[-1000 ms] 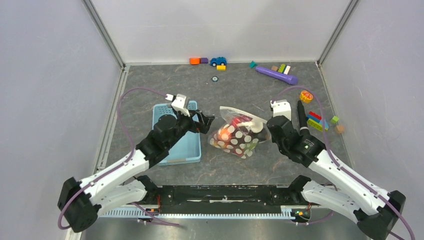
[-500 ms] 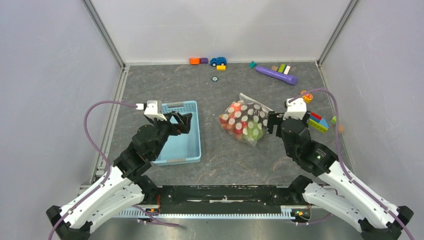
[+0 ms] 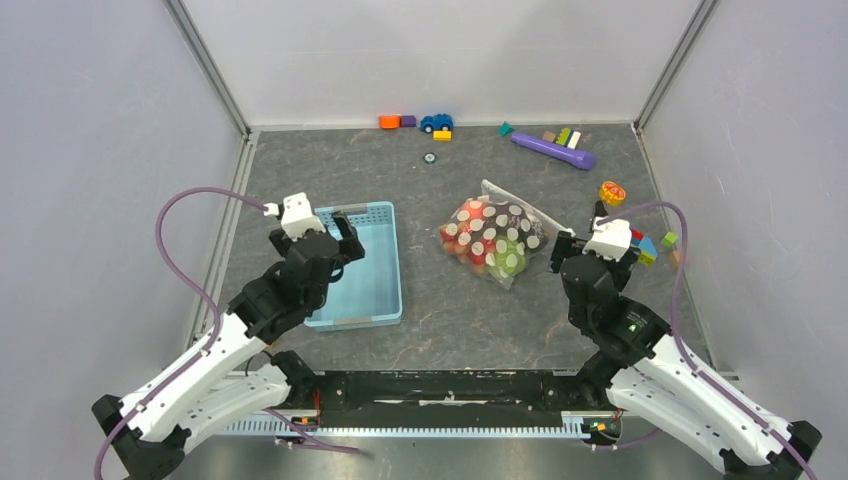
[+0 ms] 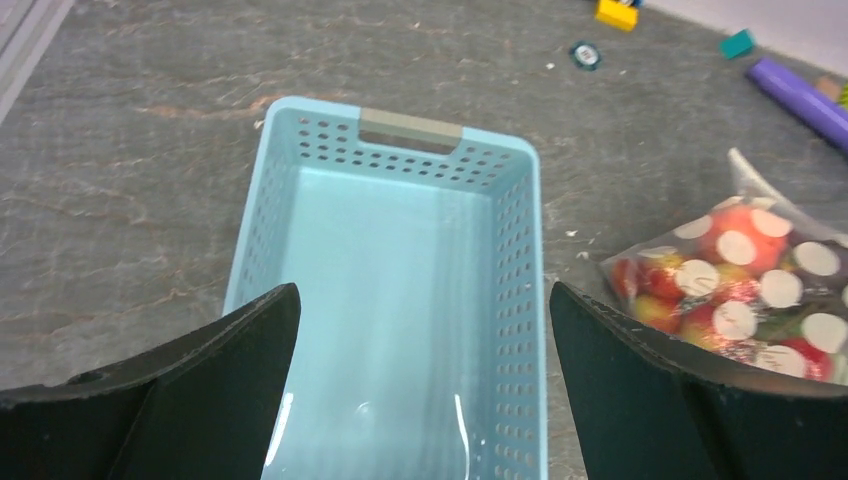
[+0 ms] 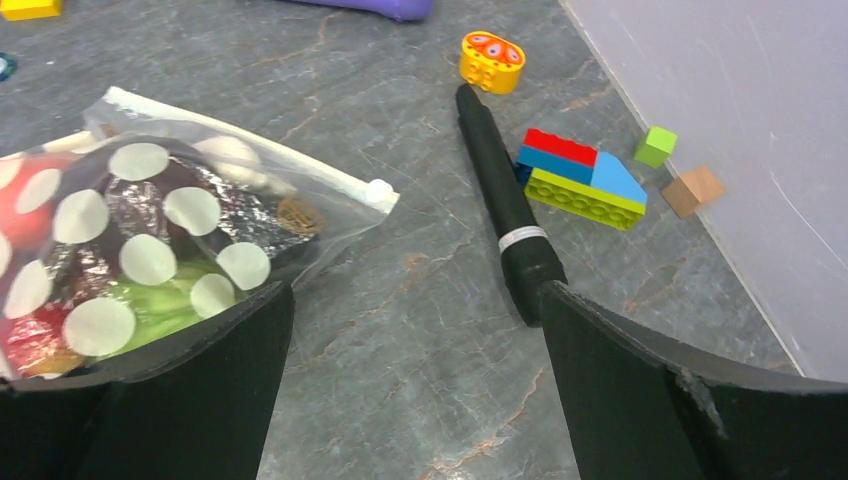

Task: Place the food in the zip-top bag and seal the zipper
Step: Reset both arms

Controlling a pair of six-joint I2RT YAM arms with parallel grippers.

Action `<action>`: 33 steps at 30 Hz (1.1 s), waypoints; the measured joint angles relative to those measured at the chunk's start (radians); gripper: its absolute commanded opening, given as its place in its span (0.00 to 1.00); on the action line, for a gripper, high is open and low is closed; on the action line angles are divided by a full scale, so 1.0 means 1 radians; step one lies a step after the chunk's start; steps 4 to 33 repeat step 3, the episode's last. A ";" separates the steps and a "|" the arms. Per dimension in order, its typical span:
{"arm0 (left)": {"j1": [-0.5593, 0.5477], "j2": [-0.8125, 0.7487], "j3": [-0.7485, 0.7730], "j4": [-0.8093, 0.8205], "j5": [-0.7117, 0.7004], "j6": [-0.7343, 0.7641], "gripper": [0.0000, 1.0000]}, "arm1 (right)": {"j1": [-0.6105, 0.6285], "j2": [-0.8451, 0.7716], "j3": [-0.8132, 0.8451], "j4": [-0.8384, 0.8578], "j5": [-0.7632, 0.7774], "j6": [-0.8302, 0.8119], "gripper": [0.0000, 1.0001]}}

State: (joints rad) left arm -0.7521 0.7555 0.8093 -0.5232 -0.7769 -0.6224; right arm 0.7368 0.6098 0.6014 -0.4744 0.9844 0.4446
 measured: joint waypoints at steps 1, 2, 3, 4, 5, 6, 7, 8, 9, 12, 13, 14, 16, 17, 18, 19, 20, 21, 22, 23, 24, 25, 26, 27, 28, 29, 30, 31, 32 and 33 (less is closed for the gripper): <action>0.000 0.006 0.000 -0.017 -0.007 -0.005 1.00 | 0.000 0.000 -0.009 0.000 0.012 0.008 0.98; 0.000 0.011 0.002 -0.032 -0.010 -0.010 1.00 | 0.000 0.000 -0.018 0.000 0.026 0.016 0.98; 0.000 0.016 0.002 -0.042 -0.013 -0.013 1.00 | 0.000 0.000 -0.028 -0.001 0.040 0.024 0.98; 0.000 0.016 0.002 -0.042 -0.013 -0.013 1.00 | 0.000 0.000 -0.028 -0.001 0.040 0.024 0.98; 0.000 0.016 0.002 -0.042 -0.013 -0.013 1.00 | 0.000 0.000 -0.028 -0.001 0.040 0.024 0.98; 0.000 0.016 0.002 -0.042 -0.013 -0.013 1.00 | 0.000 0.000 -0.028 -0.001 0.040 0.024 0.98; 0.000 0.016 0.002 -0.042 -0.013 -0.013 1.00 | 0.000 0.000 -0.028 -0.001 0.040 0.024 0.98; 0.000 0.016 0.002 -0.042 -0.013 -0.013 1.00 | 0.000 0.000 -0.028 -0.001 0.040 0.024 0.98; 0.000 0.016 0.002 -0.042 -0.013 -0.013 1.00 | 0.000 0.000 -0.028 -0.001 0.040 0.024 0.98; 0.000 0.016 0.002 -0.042 -0.013 -0.013 1.00 | 0.000 0.000 -0.028 -0.001 0.040 0.024 0.98; 0.000 0.016 0.002 -0.042 -0.013 -0.013 1.00 | 0.000 0.000 -0.028 -0.001 0.040 0.024 0.98; 0.000 0.016 0.002 -0.042 -0.013 -0.013 1.00 | 0.000 0.000 -0.028 -0.001 0.040 0.024 0.98; 0.000 0.016 0.002 -0.042 -0.013 -0.013 1.00 | 0.000 0.000 -0.028 -0.001 0.040 0.024 0.98; 0.000 0.016 0.002 -0.042 -0.013 -0.013 1.00 | 0.000 0.000 -0.028 -0.001 0.040 0.024 0.98; 0.000 0.016 0.002 -0.042 -0.013 -0.013 1.00 | 0.000 0.000 -0.028 -0.001 0.040 0.024 0.98; 0.000 0.016 0.002 -0.042 -0.013 -0.013 1.00 | 0.000 0.000 -0.028 -0.001 0.040 0.024 0.98; 0.000 0.016 0.002 -0.042 -0.013 -0.013 1.00 | 0.000 0.000 -0.028 -0.001 0.040 0.024 0.98; 0.000 0.016 0.002 -0.042 -0.013 -0.013 1.00 | 0.000 0.000 -0.028 -0.001 0.040 0.024 0.98; 0.000 0.016 0.002 -0.042 -0.013 -0.013 1.00 | 0.000 0.000 -0.028 -0.001 0.040 0.024 0.98; 0.000 0.016 0.002 -0.042 -0.013 -0.013 1.00 | 0.000 0.000 -0.028 -0.001 0.040 0.024 0.98; 0.000 0.016 0.002 -0.042 -0.013 -0.013 1.00 | 0.000 0.000 -0.028 -0.001 0.040 0.024 0.98; 0.000 0.016 0.002 -0.042 -0.013 -0.013 1.00 | 0.000 0.000 -0.028 -0.001 0.040 0.024 0.98; 0.000 0.016 0.002 -0.042 -0.013 -0.013 1.00 | 0.000 0.000 -0.028 -0.001 0.040 0.024 0.98; 0.000 0.016 0.002 -0.042 -0.013 -0.013 1.00 | 0.000 0.000 -0.028 -0.001 0.040 0.024 0.98; 0.000 0.016 0.002 -0.042 -0.013 -0.013 1.00 | 0.000 0.000 -0.028 -0.001 0.040 0.024 0.98; 0.000 0.016 0.002 -0.042 -0.013 -0.013 1.00 | 0.000 0.000 -0.028 -0.001 0.040 0.024 0.98; 0.000 0.016 0.002 -0.042 -0.013 -0.013 1.00 | 0.000 0.000 -0.028 -0.001 0.040 0.024 0.98; 0.000 0.016 0.002 -0.042 -0.013 -0.013 1.00 | 0.000 0.000 -0.028 -0.001 0.040 0.024 0.98; 0.000 0.016 0.002 -0.042 -0.013 -0.013 1.00 | 0.000 0.000 -0.028 -0.001 0.040 0.024 0.98; 0.000 0.016 0.002 -0.042 -0.013 -0.013 1.00 | 0.000 0.000 -0.028 -0.001 0.040 0.024 0.98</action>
